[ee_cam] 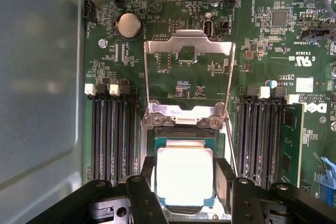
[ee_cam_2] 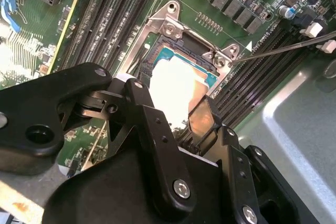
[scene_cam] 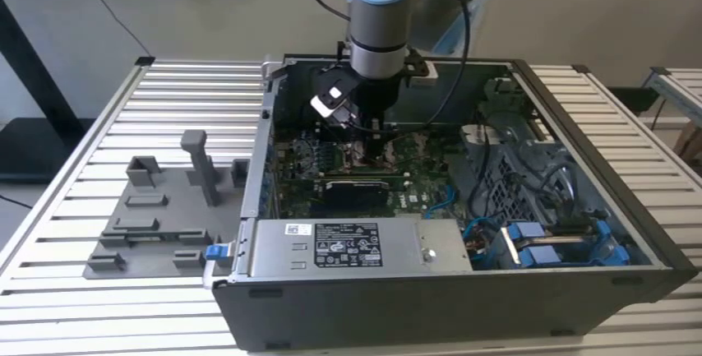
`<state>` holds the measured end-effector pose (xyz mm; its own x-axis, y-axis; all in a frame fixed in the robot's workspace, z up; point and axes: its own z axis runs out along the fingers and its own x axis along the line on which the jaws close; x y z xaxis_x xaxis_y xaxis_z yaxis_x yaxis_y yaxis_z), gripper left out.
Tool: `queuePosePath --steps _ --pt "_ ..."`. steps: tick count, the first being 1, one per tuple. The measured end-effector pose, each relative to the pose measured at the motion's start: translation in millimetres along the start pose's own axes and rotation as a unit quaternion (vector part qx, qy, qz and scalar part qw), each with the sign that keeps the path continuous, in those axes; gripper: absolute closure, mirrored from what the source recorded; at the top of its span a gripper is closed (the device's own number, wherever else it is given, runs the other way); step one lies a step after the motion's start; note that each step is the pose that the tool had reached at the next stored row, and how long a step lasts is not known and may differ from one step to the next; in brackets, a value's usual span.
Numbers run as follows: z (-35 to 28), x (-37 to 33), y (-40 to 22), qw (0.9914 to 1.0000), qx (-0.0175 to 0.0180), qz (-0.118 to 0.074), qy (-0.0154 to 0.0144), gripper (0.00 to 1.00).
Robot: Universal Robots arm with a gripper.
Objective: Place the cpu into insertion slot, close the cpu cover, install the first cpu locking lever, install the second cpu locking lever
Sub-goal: 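Place the cpu into insertion slot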
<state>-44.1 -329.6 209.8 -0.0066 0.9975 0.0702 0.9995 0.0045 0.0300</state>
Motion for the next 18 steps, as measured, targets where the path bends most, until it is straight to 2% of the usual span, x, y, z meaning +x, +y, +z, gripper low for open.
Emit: queuePosePath --steps 18 --pt "7.9 -0.5 1.0 1.0 0.0 0.0 0.0 0.46"
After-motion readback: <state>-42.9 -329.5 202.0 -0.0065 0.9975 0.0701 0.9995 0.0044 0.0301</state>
